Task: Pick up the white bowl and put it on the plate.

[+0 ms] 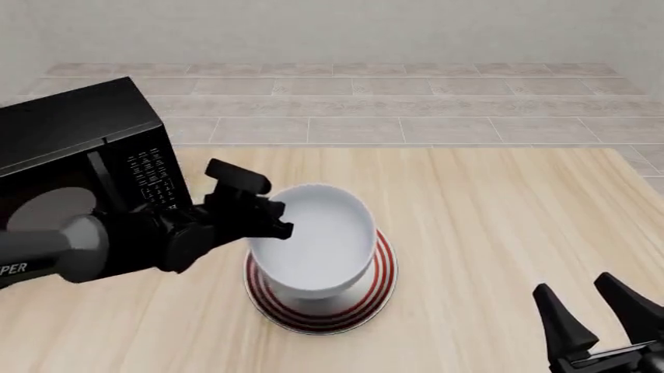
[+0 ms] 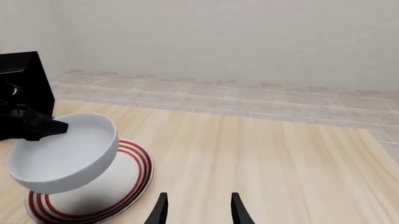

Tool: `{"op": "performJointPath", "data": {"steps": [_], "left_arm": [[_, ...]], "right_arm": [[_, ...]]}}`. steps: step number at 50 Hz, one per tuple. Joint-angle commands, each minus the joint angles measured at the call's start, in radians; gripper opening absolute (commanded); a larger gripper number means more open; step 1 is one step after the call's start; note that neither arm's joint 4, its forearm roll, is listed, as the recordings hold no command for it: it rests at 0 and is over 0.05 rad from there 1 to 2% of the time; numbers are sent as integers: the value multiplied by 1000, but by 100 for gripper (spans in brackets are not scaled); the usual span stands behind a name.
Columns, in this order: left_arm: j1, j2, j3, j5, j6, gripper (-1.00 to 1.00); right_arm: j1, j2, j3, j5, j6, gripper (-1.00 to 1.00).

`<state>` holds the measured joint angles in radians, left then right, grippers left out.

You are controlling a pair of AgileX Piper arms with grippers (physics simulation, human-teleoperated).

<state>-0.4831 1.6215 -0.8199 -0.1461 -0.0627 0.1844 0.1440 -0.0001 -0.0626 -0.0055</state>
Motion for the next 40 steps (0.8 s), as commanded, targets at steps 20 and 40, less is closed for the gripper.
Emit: {"op": "performJointPath", "data": {"steps": [20,40], "left_arm": [[13,179,-51,-66,-3,-100],[12,232,-55,-92,-4,-100]], "right_arm": [[5,37,0,-30,-1,100],[0,7,0,-4,4,100]]}}
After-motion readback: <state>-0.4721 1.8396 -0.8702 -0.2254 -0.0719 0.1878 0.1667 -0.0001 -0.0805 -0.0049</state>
